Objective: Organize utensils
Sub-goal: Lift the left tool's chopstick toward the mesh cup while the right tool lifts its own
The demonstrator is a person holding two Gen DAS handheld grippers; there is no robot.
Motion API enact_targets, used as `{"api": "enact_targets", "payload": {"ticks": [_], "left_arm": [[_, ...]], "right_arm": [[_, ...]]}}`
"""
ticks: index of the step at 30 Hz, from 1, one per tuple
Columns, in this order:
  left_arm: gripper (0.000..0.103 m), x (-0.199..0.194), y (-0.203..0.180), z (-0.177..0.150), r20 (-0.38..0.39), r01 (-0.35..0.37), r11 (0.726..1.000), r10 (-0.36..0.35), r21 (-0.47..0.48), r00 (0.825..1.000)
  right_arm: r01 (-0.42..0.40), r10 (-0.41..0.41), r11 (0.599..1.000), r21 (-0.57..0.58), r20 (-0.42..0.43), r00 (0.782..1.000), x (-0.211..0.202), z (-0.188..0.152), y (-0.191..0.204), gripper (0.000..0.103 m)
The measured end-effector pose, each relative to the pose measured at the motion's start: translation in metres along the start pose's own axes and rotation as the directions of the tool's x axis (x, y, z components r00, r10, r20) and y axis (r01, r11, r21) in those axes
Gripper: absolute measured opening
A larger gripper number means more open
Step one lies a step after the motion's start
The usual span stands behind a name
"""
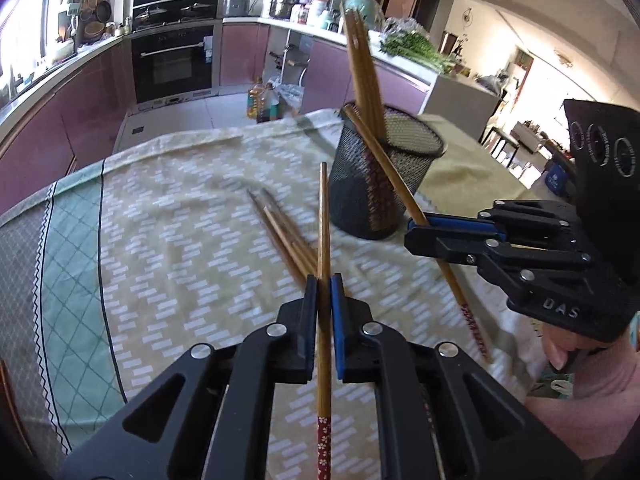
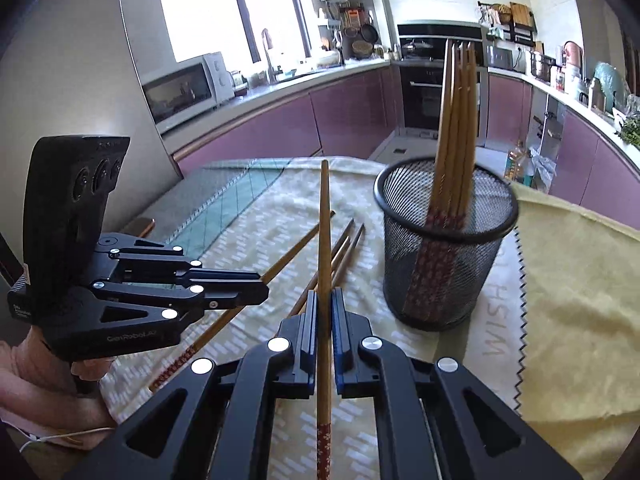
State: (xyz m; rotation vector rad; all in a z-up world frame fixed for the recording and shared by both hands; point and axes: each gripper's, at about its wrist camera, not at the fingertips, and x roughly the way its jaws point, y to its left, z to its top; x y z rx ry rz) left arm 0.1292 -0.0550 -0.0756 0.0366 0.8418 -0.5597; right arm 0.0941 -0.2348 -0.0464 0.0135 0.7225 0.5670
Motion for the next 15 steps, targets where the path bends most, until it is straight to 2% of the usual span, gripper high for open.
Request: {"api": "enact_targets", "payload": {"ticks": [7, 11, 15], "left_arm": [[0.007, -0.035, -0.007, 0.014, 0.080, 0.074, 0.997, -0.074, 0.009, 0.994], [0.007, -0.051, -0.005, 0.021, 0.116, 0.126, 0.992, -0.125, 0.002, 0.985], [0.007, -0.064, -0.004, 0.026, 0.148, 0.150, 0.989, -0.148, -0.002, 0.978]], "right_arm": [[0.004, -0.005, 1.000, 0.021, 0.078, 0.997, -0.028, 0.010, -0.009, 0.006], [0.002, -0.005, 1.000, 0.030, 0.113, 0.994, -0.038, 0.015, -0.013, 0.006], [0.000, -0.005, 0.999, 0.034, 0.139, 0.990, -0.046, 0.019, -0.017, 0.006]]}}
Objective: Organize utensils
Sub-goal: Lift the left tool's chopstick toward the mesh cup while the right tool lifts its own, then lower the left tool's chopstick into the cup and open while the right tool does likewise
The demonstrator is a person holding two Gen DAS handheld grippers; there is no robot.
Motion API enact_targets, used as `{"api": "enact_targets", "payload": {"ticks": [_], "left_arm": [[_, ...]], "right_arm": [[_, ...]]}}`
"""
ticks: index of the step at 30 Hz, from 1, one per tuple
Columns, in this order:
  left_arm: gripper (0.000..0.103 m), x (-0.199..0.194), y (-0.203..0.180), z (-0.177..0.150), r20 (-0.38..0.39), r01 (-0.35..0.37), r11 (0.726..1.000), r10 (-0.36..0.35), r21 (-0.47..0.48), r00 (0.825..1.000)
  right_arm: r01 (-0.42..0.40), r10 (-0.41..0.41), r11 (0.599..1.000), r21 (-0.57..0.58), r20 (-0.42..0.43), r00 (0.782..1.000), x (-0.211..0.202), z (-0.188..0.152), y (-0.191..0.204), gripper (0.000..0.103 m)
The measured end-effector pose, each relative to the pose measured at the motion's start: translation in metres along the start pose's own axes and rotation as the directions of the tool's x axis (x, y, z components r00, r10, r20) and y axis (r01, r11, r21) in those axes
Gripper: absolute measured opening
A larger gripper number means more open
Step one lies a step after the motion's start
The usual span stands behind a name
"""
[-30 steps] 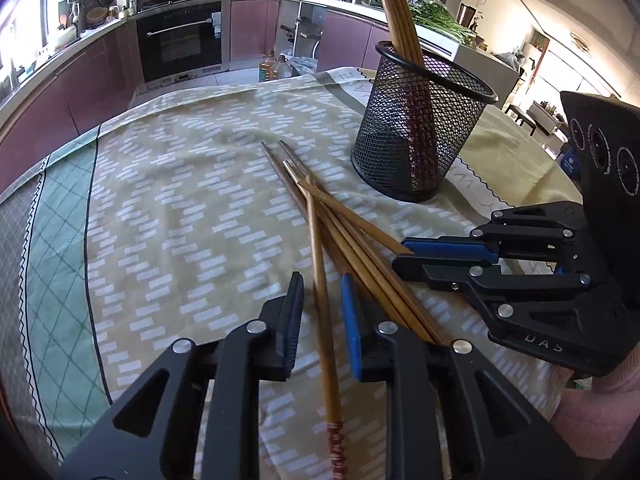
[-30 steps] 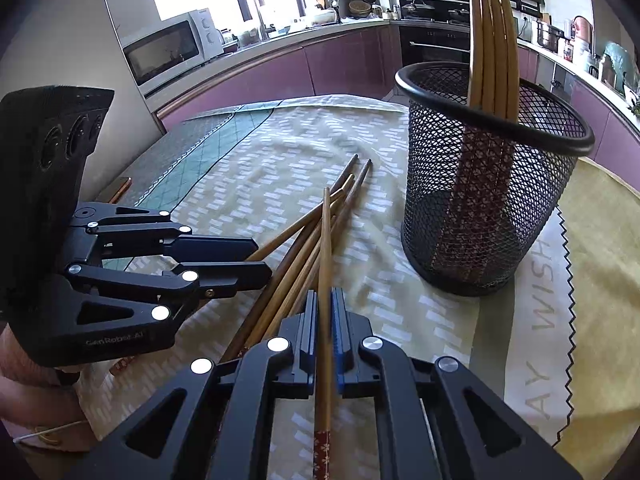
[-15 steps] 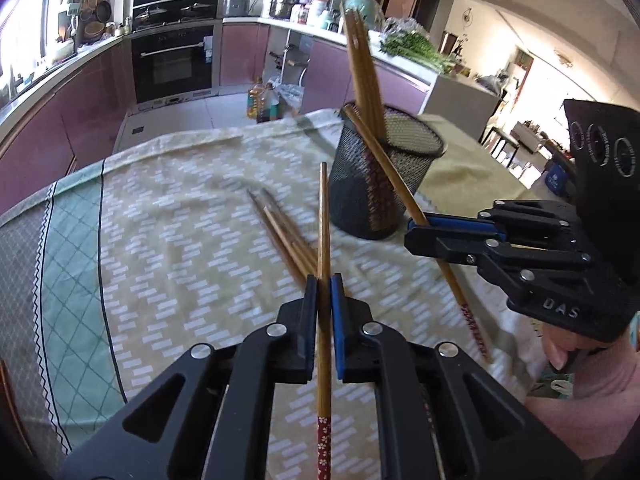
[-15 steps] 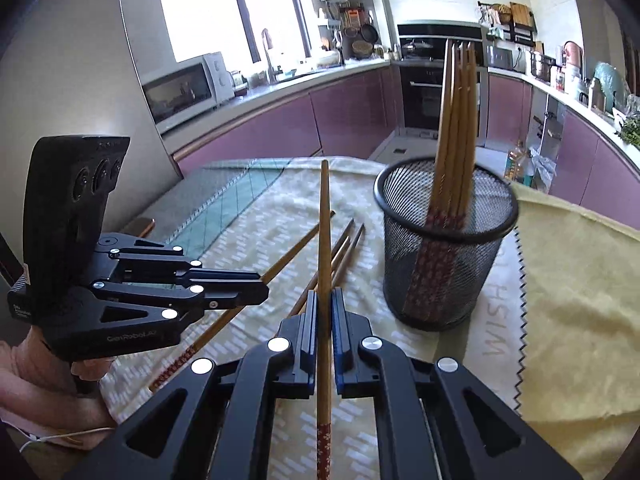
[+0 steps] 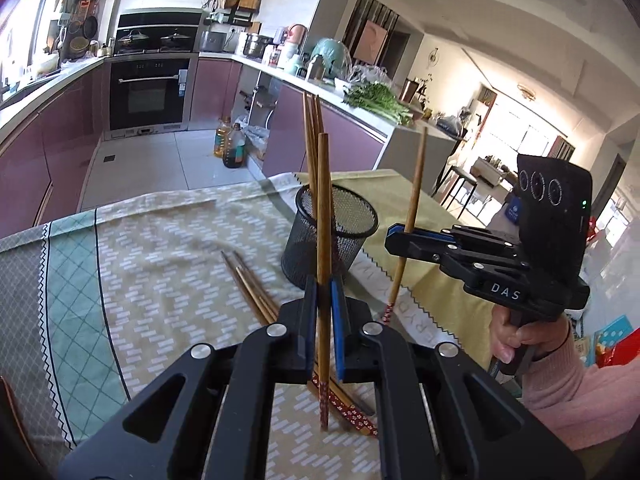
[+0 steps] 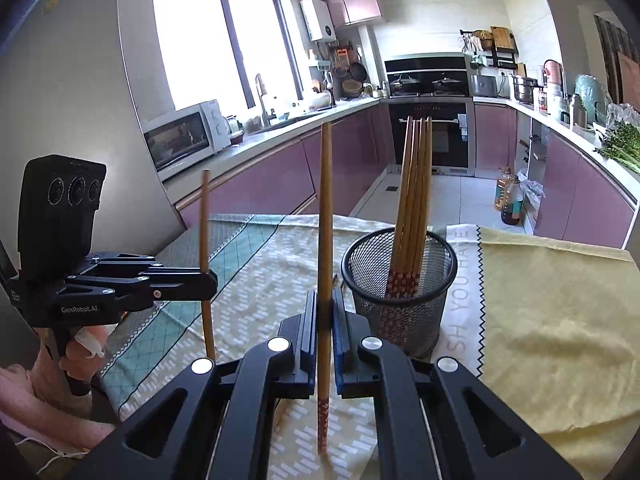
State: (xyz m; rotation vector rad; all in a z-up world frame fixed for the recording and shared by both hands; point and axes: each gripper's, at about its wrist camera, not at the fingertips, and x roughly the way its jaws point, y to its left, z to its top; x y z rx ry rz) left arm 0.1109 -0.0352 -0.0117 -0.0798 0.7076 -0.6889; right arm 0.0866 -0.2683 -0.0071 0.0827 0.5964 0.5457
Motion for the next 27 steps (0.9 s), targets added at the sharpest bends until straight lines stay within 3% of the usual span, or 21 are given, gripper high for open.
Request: {"api": "enact_targets", "payload": {"ticks": [9, 27], "left_arm": [[0.007, -0.014, -0.001, 0.014, 0.056, 0.030, 1.000, -0.030, -0.009, 0.998], [0.007, 0.004, -0.018, 0.070, 0.133, 0.027, 0.999, -0.031, 0.033, 0.991]], "right_arm": [[0.003, -0.003, 1.000, -0.010, 0.054, 0.999, -0.014, 0.016, -0.006, 0.006], [0.044, -0.034, 0.996, -0.072, 0.137, 0.990, -0.024, 0.054, -0.003, 0.006]]}}
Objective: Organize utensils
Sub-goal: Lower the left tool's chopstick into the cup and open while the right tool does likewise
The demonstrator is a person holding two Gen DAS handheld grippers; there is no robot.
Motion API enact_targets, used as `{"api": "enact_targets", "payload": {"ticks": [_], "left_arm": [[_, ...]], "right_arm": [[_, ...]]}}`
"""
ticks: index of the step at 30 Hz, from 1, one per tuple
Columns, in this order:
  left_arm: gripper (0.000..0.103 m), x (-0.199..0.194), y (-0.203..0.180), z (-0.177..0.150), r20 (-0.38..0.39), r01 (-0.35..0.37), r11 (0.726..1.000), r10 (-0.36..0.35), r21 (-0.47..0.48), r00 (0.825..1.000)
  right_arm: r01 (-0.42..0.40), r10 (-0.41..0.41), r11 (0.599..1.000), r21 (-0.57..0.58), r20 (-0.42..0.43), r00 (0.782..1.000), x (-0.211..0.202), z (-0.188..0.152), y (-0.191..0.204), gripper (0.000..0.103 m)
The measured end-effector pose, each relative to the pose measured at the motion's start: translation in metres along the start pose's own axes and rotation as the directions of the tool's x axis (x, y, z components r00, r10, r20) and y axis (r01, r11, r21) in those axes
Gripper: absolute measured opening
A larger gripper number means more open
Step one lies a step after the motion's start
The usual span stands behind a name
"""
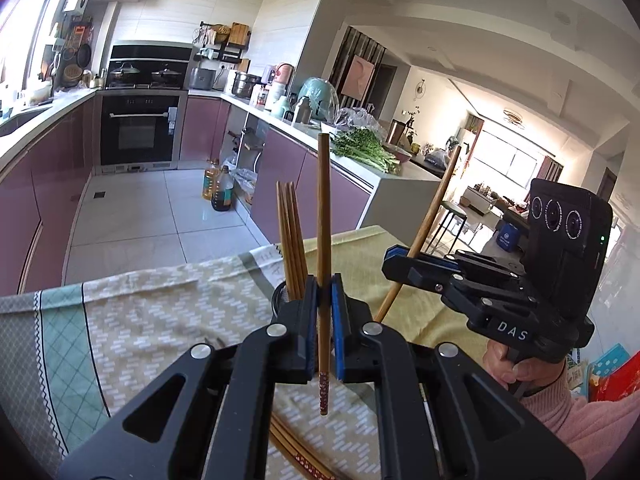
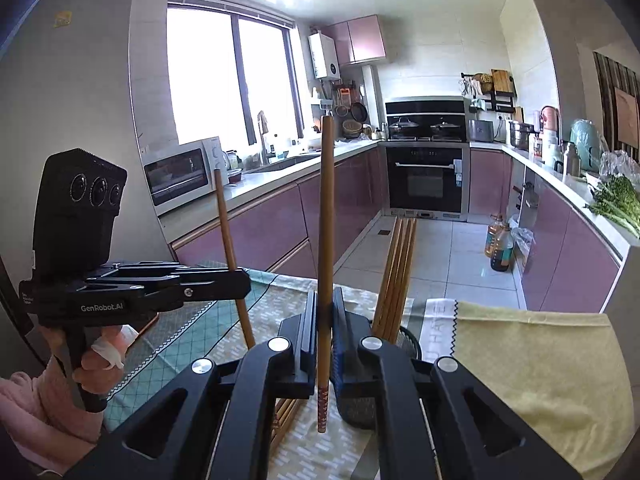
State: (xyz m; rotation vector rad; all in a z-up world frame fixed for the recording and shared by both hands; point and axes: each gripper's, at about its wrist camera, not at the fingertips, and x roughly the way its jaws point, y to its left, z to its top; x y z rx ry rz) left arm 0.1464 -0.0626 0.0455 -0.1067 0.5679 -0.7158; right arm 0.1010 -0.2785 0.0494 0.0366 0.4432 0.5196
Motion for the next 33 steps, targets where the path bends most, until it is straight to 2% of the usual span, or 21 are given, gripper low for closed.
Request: {"api": "enact_targets", "payload": {"ticks": [8, 18, 25, 33], "left_arm": [[0.007, 0.002, -0.011, 0.025, 0.051, 0.005, 1.000, -0.007, 0.030, 0.999], [0.007, 0.013, -0.018, 0.050, 0.109, -0.026, 0.998, 0.020, 0.051, 0.994], [0.007, 0.029, -0.019, 0.052, 0.093, -0.052, 0.997, 0.046, 0.059, 0.995], [0.007, 0.054, -0.018, 0.043, 0.011, -0.092, 0.990, 0.091, 0.103, 0.996]], "right_arm": [[0.009, -0.009, 1.000, -0.023, 0.032, 0.999, -0.002, 0.012, -0.001, 0.006], [0.035, -0.034, 0.999, -0.023, 0.062, 0.998, 0.001, 0.023, -0.009, 0.006], [0.052, -0.051, 0.999, -0.016, 0.065, 0.997, 0.010, 0.026, -0.010, 0.006], [0.089, -0.089, 0.996, -0.006, 0.001, 0.996, 0.037, 0.020, -0.019, 0.006]]}}
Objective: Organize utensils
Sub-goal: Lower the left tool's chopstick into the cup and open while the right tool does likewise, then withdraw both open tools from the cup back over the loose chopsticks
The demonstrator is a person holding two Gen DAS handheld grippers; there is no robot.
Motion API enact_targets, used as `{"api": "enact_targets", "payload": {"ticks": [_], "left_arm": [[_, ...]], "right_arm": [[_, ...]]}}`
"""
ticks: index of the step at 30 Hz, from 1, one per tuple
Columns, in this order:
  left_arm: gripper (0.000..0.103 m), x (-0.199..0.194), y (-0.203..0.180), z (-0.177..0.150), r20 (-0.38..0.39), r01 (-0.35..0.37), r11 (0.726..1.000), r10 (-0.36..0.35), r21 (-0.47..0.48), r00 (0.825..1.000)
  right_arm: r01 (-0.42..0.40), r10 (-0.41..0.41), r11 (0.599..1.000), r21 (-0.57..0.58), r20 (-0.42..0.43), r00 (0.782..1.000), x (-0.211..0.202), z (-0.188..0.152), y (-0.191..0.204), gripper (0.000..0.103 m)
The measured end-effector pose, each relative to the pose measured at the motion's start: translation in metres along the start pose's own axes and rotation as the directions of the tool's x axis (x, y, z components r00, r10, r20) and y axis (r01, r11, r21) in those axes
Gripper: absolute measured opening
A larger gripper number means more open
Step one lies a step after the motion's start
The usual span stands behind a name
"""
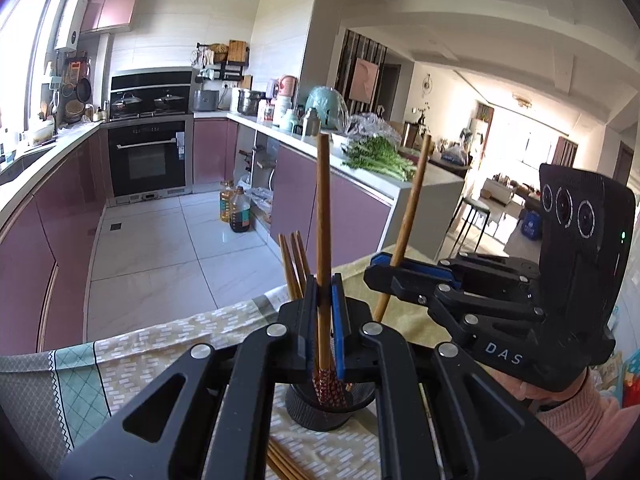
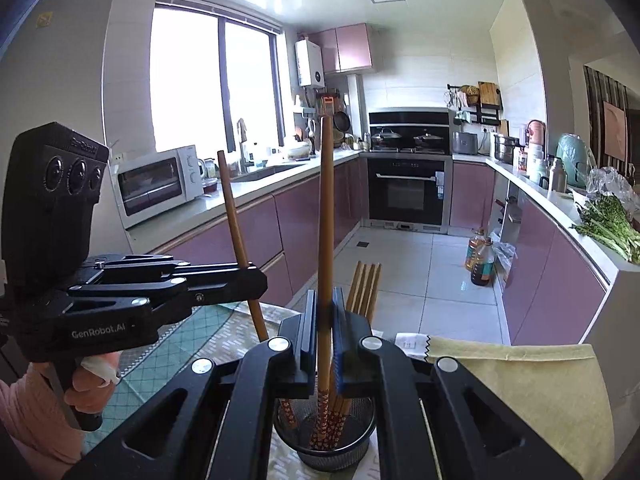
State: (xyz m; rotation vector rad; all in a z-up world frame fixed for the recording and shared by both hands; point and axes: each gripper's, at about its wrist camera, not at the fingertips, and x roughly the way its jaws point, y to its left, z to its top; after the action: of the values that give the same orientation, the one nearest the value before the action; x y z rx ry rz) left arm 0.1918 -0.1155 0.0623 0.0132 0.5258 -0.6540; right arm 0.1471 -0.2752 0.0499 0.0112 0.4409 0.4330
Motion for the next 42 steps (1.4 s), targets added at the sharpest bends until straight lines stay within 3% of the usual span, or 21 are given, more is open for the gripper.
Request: {"api": "enact_targets", "payload": {"ticks": [6, 13, 22, 28, 33, 39, 42], "left_arm": [[0.007, 0.016, 0.003, -0.014, -0.083, 0.004, 1.000, -0.002, 0.022, 0.997], [0.008, 0.038, 0.014, -0.025, -0.200, 0.020, 1.000, -0.015, 0.020, 0.980], [0.009, 0.060, 0.028, -0.021, -0.235, -0.016, 1.000, 0.011, -0.017, 0.972], [0.010, 0.064, 0.030, -0.024, -0.223, -0.051, 0.998, 0.044, -0.025, 0.974], [0.011, 0.050, 0.036, -0.032, -0.190, -0.079, 0.996, 0.070, -0.041, 0.979], [0.021, 0.005, 0.039, -0.048, -0.084, -0.123, 0.992, 0.119, -0.037, 0.989], [0.031, -0.023, 0.039, -0.061, -0.032, -0.122, 0.992, 0.121, -0.037, 0.992]], "right_arm": [[0.008, -0.007, 1.000, 0.019, -0.072, 0.997, 0.016, -0.012, -0.007, 0.006], [0.006, 0.003, 0.999, 0.051, -0.179, 0.984, 0.030, -0.027, -0.014, 0.006], [0.018, 0.008, 0.994, 0.112, -0.225, 0.974, 0.051, -0.031, -0.029, 0.007], [0.025, 0.005, 0.990, 0.136, -0.214, 0.977, 0.053, -0.032, -0.034, 0.008], [0.029, -0.001, 0.990, 0.138, -0.201, 0.980, 0.047, -0.035, -0.034, 0.017], [-0.008, 0.022, 0.994, 0.113, -0.126, 0.992, 0.017, -0.036, -0.020, 0.025], [-0.048, 0.055, 0.996, 0.075, -0.087, 0.995, -0.004, -0.040, -0.005, 0.031]]}}
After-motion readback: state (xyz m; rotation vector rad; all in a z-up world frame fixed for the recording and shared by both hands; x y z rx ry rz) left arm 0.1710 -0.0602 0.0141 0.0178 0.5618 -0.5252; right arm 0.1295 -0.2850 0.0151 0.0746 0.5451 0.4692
